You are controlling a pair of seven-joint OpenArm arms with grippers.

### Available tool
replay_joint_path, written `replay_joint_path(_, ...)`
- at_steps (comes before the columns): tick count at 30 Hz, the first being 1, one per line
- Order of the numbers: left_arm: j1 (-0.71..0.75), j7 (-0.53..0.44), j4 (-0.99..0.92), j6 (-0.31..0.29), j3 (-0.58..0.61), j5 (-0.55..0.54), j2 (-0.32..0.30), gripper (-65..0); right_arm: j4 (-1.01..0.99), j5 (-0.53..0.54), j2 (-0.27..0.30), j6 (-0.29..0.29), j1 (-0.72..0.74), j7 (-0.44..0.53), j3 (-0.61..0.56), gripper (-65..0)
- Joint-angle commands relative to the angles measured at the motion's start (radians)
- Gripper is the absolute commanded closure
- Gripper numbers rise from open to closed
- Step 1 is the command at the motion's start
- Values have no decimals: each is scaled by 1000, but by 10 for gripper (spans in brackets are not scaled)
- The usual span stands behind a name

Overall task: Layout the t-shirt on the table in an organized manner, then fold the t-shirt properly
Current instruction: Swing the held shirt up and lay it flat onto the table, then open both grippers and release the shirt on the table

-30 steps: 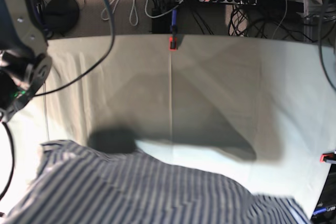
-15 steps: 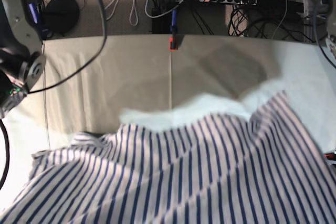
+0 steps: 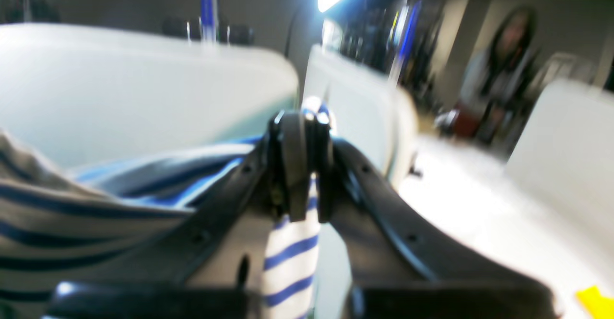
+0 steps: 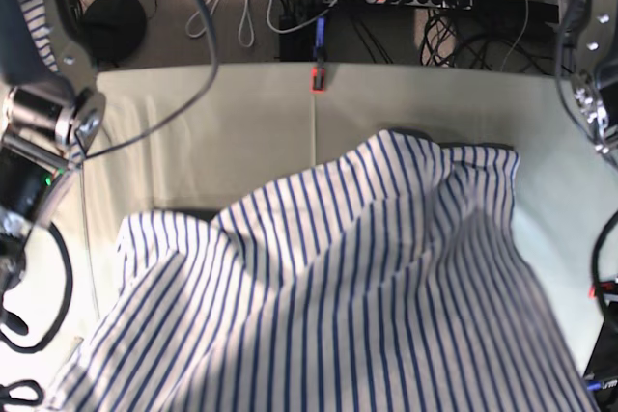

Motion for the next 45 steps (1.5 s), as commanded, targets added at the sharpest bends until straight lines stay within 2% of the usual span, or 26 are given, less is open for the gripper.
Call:
replay_joint_path(1, -42, -70, -12, 1, 14, -9, -23, -2, -20, 10, 9, -4, 54, 45, -5, 0)
replay_joint_path(4, -79, -177, -107, 6, 89, -8, -23, -2, -155, 10, 6, -4, 120, 47, -25, 0)
replay_joint_path(7, -120, -249, -220, 6, 149, -9, -23, -2, -338, 5, -9, -4, 215, 93, -39, 0)
replay_joint_path(13, -186, -307, -360, 6, 198, -9, -17, -4, -669, 2, -11, -4, 393, 174, -44, 0)
replay_joint_path(16, -223, -329, -435, 4, 203, -8, 14, -14, -867, 2, -6, -4, 480, 220, -107, -79)
replay_joint_path(18, -246, -330, -515, 4, 203, -8, 19, -64, -956, 2, -6, -4, 505, 258, -168, -160)
replay_joint_path(20, -288, -335, -635, 1, 201, -8, 29, -140, -964, 4, -8, -6, 505, 307, -193, -198)
replay_joint_path(22, -329, -358, -760, 1, 198, -9, 59, -222, -962, 4, -8, -6, 488, 330, -196, -202)
replay_joint_path(24, -344, -404, -826, 1, 198, -9, 71, -260, -961, 4, -5, -6, 483, 330, -196, -206)
replay_joint_path(26, -340, -438, -813, 1, 203, -9, 72, -261, -959, 4, -3, -6, 480, 332, -193, -206)
replay_joint_path(29, -300, -424, -760, 4, 203, -14, 74, -261, -875, 8, 35, -6, 420, 330, -190, -206)
replay_joint_path(34, -222, -421, -650, 9, 203, -9, 74, -265, -661, 8, 41, -6, 288, 271, -190, -206)
replay_joint_path(41, -73, -421, -543, 11, 203, -8, 68, -265, -508, 8, 41, -6, 183, 212, -187, -206)
replay_joint_path(45, 36, -421, -447, 11, 203, -8, 65, -265, -445, 8, 37, -6, 133, 179, -104, -206)
